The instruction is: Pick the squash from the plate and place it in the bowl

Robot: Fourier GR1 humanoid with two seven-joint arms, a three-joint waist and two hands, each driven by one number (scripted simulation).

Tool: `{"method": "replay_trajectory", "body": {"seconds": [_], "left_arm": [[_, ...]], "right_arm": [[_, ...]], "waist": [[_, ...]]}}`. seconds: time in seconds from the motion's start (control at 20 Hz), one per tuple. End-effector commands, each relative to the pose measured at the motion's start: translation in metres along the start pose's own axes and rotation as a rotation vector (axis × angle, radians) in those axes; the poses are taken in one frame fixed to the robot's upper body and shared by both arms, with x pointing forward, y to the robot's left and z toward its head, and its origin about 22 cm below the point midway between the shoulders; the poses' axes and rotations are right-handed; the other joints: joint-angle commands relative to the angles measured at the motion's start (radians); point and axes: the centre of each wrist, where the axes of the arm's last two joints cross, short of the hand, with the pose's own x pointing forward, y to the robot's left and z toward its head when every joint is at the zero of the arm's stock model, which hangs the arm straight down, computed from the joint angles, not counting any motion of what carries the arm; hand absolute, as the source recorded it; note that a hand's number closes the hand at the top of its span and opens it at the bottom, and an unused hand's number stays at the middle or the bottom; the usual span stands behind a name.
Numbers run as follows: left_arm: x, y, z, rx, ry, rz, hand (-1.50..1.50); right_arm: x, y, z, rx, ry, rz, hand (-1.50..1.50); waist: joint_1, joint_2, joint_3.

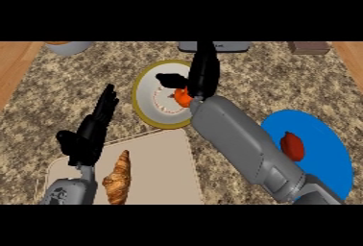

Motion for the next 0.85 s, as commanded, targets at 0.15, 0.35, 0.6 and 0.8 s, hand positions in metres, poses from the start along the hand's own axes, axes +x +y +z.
{"method": "replay_trajectory", "body": {"seconds": [0.15,0.35,0.6,0.8], "left_arm": [[-0.004,0.009,-0.008,0.026,0.017,-0.007,0.0],[-0.005,0.007,0.0,0.003,-0.006,0.014,0.0],[0.0,-0.002,-0.002,0.002,0.016,-0.018,0.0],[0.005,0.03,-0.002,0.012,-0.003,0.015,0.0]], "right_arm": [[-0.013,-0.036,0.023,0.017,0.031,-0.175,-1.5],[-0.032,-0.054,0.036,0.05,0.009,-0.221,-1.5],[-0.052,-0.072,0.064,0.106,-0.004,-0.224,-1.5],[-0.065,-0.071,0.071,0.091,0.015,-0.22,-1.5]], "waist": [[-0.025,-0.006,0.0],[-0.012,-0.002,0.0],[-0.013,-0.002,0.0],[-0.007,-0.001,0.0]]}}
